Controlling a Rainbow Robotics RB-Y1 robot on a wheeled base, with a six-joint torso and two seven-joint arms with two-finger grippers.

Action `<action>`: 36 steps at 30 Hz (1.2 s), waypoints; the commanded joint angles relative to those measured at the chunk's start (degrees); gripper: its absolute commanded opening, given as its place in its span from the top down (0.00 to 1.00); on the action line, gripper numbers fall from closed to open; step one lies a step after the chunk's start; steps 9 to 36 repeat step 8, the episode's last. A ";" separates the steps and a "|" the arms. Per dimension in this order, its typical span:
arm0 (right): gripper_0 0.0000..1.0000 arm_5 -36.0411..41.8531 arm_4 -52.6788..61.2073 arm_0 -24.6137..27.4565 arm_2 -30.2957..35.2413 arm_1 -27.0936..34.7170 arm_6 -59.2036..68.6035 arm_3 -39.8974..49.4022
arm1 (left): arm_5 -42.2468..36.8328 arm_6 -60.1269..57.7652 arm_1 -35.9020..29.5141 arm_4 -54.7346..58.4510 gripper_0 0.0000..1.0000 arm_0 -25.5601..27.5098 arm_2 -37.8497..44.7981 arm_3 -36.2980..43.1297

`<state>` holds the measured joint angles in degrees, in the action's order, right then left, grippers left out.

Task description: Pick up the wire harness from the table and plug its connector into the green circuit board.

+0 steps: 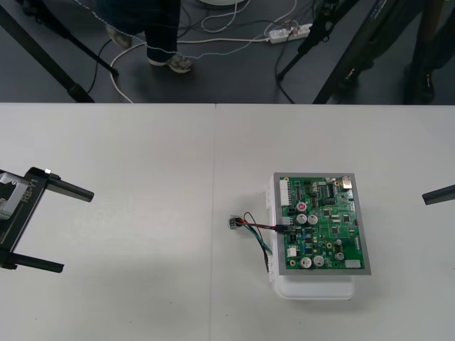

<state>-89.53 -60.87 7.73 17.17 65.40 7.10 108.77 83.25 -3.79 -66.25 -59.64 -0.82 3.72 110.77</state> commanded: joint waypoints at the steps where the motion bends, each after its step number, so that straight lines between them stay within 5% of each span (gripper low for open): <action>1: 0.00 -0.47 0.84 0.80 1.28 -0.36 -0.24 0.91 | 2.27 -3.16 -2.49 0.31 0.00 1.17 1.91 1.30; 36: 0.00 -0.47 0.84 0.80 1.28 -0.36 -0.24 0.91 | 2.27 -3.16 -2.49 0.31 0.00 1.17 1.91 1.30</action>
